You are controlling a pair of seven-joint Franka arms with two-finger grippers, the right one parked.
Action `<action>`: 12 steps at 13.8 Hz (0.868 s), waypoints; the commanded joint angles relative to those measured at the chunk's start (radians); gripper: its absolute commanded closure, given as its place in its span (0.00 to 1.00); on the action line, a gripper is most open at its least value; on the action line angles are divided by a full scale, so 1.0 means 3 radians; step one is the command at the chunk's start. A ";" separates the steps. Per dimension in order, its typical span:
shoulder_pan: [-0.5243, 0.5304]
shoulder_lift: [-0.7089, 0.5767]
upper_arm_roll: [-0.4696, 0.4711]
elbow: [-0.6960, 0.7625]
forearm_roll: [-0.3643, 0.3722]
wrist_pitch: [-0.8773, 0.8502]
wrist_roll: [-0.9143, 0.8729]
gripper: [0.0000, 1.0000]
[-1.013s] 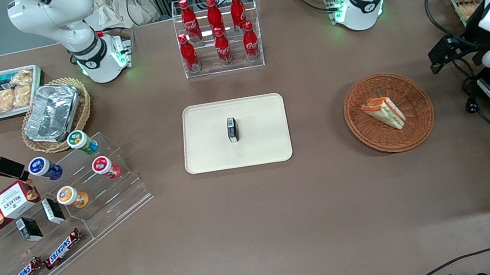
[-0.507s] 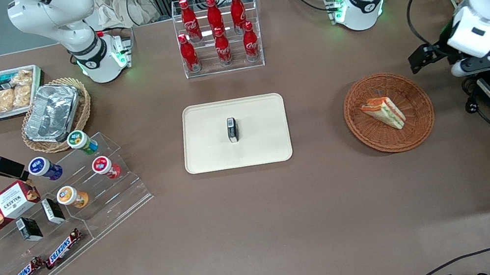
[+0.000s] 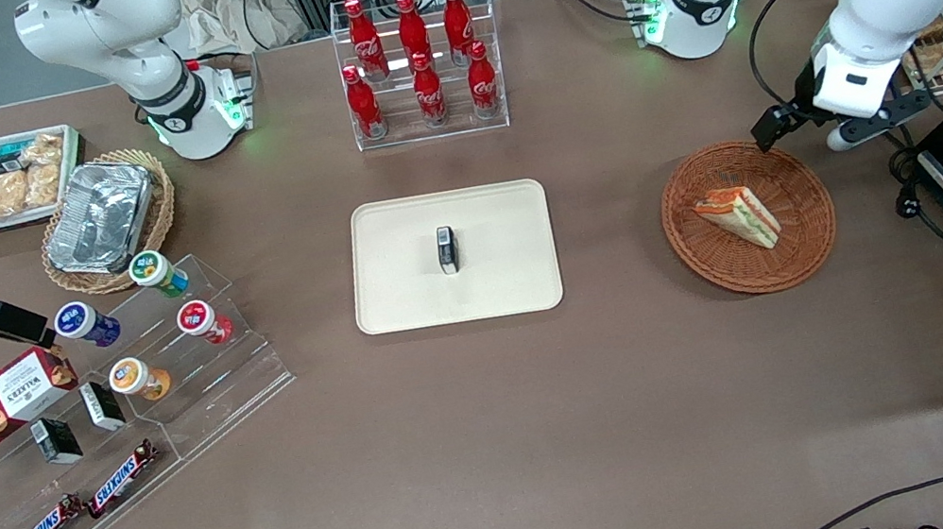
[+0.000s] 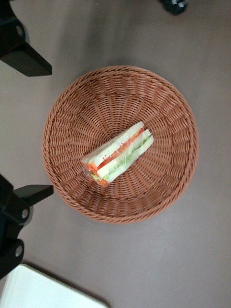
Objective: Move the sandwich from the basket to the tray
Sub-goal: 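Move the left gripper over the wrapped sandwich in the wicker basket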
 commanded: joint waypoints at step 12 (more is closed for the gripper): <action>-0.0232 0.0962 0.0002 -0.0106 0.0316 0.1036 -0.1737 0.00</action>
